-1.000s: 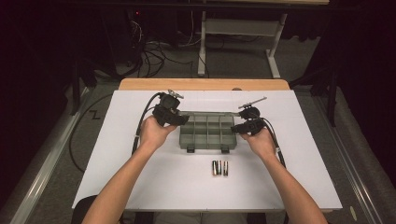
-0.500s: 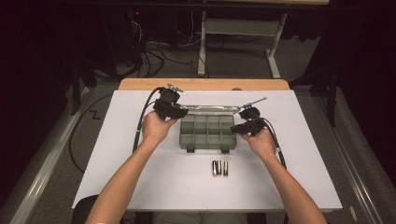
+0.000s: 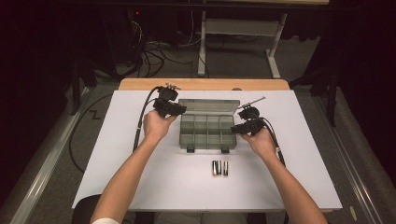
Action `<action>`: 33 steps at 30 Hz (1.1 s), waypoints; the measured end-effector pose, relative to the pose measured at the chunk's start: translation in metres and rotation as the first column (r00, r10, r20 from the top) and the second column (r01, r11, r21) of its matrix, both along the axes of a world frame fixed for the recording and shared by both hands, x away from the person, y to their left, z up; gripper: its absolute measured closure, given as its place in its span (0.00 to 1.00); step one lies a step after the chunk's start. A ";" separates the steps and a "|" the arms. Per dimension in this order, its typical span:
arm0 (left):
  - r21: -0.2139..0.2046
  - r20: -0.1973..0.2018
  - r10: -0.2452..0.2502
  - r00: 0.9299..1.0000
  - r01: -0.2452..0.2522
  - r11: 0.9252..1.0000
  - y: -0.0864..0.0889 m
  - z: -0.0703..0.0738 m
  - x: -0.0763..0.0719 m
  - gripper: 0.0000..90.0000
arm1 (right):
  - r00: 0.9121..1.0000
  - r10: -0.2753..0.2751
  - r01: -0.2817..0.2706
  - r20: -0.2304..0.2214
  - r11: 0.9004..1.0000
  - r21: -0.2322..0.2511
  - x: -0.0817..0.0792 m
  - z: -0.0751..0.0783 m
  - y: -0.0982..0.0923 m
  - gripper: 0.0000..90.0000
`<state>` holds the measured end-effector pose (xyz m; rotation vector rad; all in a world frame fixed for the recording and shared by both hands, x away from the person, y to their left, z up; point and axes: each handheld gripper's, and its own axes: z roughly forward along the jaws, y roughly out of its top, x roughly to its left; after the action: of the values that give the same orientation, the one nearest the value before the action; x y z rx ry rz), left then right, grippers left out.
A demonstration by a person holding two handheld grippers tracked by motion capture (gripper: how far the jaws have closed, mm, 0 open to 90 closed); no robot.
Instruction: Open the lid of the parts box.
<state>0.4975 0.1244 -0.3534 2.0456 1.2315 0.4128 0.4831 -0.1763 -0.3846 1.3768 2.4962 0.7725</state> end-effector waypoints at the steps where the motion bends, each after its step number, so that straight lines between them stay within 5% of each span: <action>1: 0.000 0.002 0.000 1.000 0.000 1.000 0.000 -0.001 0.001 0.76 | 1.000 0.004 -0.004 0.003 1.000 -0.001 0.000 0.000 0.000 0.83; 13: -0.023 -0.032 0.019 0.999 -0.020 1.000 0.002 -0.008 0.011 0.79 | 1.000 0.012 -0.012 0.006 1.000 -0.015 0.000 0.000 0.001 0.83; 19: 0.023 -0.041 0.020 0.999 -0.019 1.000 -0.003 -0.005 0.019 0.80 | 1.000 0.015 -0.015 0.007 1.000 -0.015 0.000 0.000 0.000 0.83; 26: 0.012 -0.058 0.039 0.998 -0.038 0.999 -0.002 -0.010 0.027 0.82 | 1.000 0.017 -0.016 0.007 1.000 -0.022 -0.001 0.000 0.001 0.83; 33: 0.076 -0.043 0.042 0.998 -0.039 0.996 -0.008 -0.010 0.032 0.82 | 1.000 0.019 -0.019 0.005 1.000 -0.024 0.000 0.001 0.001 0.83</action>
<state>0.5299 0.1160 -0.3632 2.1061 1.3045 0.4403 0.4827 -0.1749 -0.3839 1.3430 2.5102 0.7463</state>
